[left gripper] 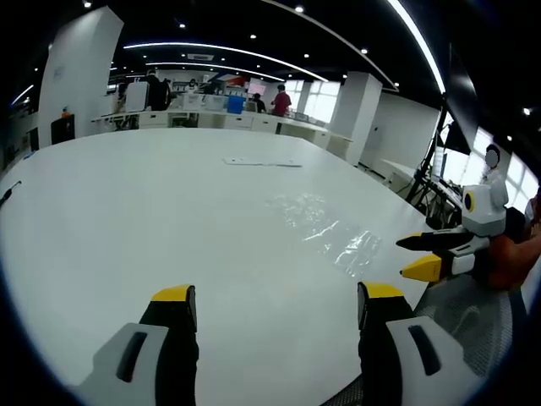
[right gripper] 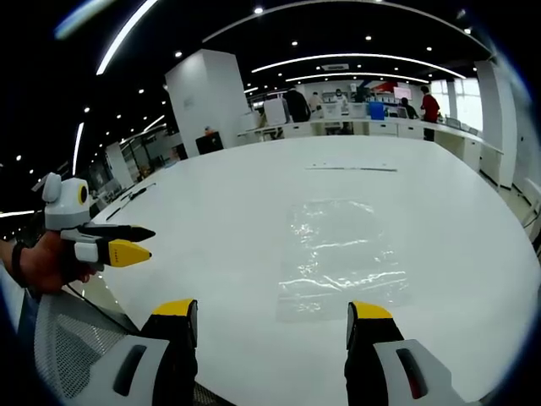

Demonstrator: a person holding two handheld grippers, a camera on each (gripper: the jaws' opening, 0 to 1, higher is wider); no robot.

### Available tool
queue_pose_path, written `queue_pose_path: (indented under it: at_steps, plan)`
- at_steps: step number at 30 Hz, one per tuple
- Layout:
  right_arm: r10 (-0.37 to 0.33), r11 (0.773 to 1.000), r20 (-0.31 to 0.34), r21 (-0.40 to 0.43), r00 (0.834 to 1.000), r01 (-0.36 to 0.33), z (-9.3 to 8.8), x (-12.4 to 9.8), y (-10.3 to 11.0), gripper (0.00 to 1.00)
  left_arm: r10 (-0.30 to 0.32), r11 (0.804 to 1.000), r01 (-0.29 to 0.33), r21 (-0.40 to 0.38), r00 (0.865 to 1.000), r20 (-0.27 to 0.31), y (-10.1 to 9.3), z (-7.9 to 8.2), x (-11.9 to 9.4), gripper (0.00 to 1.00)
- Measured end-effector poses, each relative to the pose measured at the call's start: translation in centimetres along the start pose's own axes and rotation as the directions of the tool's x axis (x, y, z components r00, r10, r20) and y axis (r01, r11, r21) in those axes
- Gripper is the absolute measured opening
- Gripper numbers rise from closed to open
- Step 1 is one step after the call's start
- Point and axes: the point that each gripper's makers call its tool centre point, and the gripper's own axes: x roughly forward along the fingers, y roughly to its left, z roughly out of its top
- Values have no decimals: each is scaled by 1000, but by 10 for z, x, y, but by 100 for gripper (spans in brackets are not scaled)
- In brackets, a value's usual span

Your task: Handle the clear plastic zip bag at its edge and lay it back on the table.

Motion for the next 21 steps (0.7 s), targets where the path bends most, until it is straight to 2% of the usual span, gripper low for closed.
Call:
queue_pose_path:
  at_steps: [21]
  plan:
    - [5, 1000, -10, -4, 1000, -5, -2, 1, 1, 71, -7, 1000, 8, 15, 1000, -14, -5, -2, 1, 77]
